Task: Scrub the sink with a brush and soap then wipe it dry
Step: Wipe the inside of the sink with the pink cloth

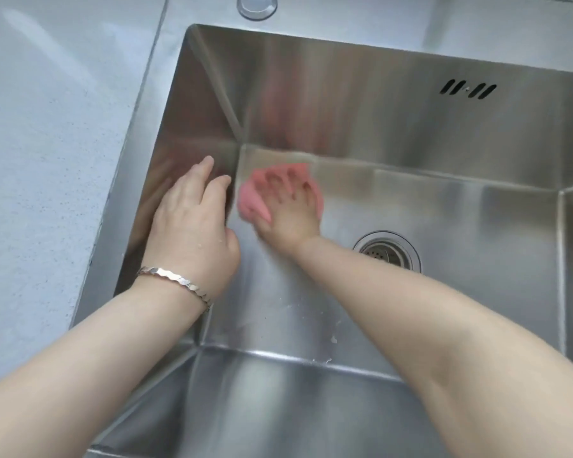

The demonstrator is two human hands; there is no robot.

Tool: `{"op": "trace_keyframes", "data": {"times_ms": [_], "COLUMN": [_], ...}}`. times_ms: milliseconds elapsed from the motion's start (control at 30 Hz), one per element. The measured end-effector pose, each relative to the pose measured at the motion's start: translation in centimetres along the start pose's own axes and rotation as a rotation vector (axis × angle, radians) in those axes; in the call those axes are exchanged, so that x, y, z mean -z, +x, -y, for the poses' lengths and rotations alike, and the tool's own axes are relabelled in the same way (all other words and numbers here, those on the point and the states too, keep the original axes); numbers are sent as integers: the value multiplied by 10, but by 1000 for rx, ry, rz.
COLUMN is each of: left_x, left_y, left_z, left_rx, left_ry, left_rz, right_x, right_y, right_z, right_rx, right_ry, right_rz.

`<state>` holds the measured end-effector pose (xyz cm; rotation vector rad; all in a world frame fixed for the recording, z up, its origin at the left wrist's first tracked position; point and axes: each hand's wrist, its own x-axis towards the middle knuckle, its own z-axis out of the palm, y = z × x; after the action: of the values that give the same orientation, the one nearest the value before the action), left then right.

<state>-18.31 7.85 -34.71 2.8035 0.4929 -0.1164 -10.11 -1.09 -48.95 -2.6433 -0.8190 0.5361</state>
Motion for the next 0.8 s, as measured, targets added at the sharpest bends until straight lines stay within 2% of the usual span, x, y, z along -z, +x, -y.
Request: {"op": "trace_keyframes", "data": {"times_ms": [100, 167, 233, 267, 300, 333, 467, 500, 533, 567, 667, 700, 733, 800], "left_x": [0, 0, 2, 3, 4, 4, 2, 0, -2, -3, -5, -7, -8, -13], "left_y": [-2, -3, -4, -4, -4, -5, -6, -7, -7, -6, -10, -10, -11, -12], "left_z": [3, 3, 4, 4, 4, 5, 6, 7, 7, 6, -4, -7, -12, -22], "left_rx": [-21, -32, -41, -48, -55, -59, -74, -70, -69, -69, -48, -36, -37, -46], "left_ry": [29, 56, 74, 75, 74, 73, 89, 94, 98, 99, 92, 81, 68, 55], "left_rz": [40, 63, 76, 78, 83, 85, 81, 74, 66, 59, 82, 101, 115, 129], "right_x": [-41, -45, -34, -26, -18, -8, 13, 12, 9, 7, -9, -11, -12, -6], "right_y": [-71, -116, -118, -109, -97, -83, -41, -42, -50, -63, -134, -156, -173, -196], "right_z": [27, 8, -36, -57, -74, -88, -75, -66, -61, -61, -87, -100, -114, -138], "right_rx": [446, 735, 918, 932, 870, 713, -61, -187, -198, -83, 577, 714, 778, 756], "right_ry": [-79, -171, -233, -291, -350, -372, -127, -91, -100, -141, -290, -318, -316, -291], "right_rz": [133, 269, 291, 236, 152, 111, -93, -100, -73, -32, 223, 316, 389, 432]}}
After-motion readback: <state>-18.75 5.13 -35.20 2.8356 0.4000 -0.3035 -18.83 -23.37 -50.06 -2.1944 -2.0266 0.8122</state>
